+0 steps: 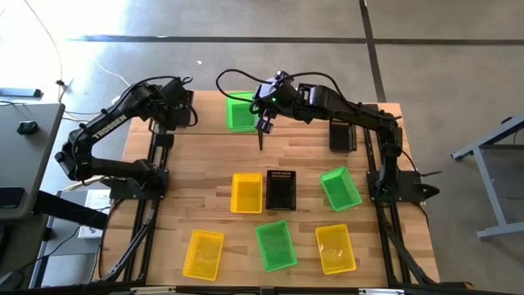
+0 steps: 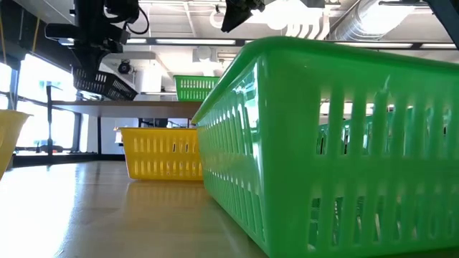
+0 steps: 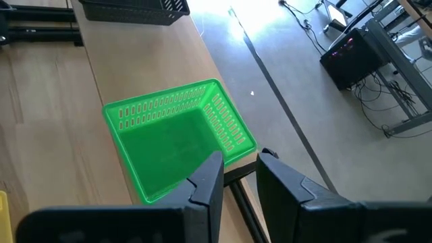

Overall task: Stack baskets on shelf by color
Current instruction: Put the left black basket on the shelf, then put the top yellow basket on the shelf

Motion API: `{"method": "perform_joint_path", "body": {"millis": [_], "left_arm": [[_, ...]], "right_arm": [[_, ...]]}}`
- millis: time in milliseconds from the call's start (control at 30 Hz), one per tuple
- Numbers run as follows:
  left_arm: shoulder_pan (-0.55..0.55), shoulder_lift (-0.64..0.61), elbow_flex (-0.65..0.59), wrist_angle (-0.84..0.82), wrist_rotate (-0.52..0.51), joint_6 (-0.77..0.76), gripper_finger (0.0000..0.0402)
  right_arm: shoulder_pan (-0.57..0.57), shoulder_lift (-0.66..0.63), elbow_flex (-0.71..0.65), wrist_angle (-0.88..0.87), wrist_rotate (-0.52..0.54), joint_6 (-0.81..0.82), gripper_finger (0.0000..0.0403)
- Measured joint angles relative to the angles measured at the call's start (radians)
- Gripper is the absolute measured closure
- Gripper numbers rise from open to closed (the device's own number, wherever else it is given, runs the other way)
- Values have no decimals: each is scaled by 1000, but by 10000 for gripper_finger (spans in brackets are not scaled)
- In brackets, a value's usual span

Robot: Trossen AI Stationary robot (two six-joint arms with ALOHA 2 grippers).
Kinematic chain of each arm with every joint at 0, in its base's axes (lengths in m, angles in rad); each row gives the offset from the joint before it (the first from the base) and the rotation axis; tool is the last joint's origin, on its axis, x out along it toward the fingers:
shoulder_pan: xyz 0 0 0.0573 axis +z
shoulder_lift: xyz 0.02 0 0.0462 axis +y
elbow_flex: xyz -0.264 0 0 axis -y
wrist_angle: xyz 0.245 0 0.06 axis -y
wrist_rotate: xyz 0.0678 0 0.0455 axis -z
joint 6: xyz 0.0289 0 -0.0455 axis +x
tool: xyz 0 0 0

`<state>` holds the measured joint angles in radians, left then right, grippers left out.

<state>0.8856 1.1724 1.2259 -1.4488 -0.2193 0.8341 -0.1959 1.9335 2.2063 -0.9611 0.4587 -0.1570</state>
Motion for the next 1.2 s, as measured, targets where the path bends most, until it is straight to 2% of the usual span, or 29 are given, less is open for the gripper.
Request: {"method": "perform_joint_path", "body": {"millis": [567, 833, 967, 1200], "left_arm": [[0, 2, 0, 4, -39, 7, 346], [-34, -11, 0, 3, -147, -128, 299], [-63, -31, 0, -1, -170, -184, 286], [-131, -77, 0, -2, -120, -299, 286]], "right_arm": [[0, 0, 0, 0, 1, 0, 327], [25, 0, 0, 0, -11, 25, 327], [67, 0, 0, 0, -77, 53, 327], [148, 0, 0, 0, -267, 164, 327]]}}
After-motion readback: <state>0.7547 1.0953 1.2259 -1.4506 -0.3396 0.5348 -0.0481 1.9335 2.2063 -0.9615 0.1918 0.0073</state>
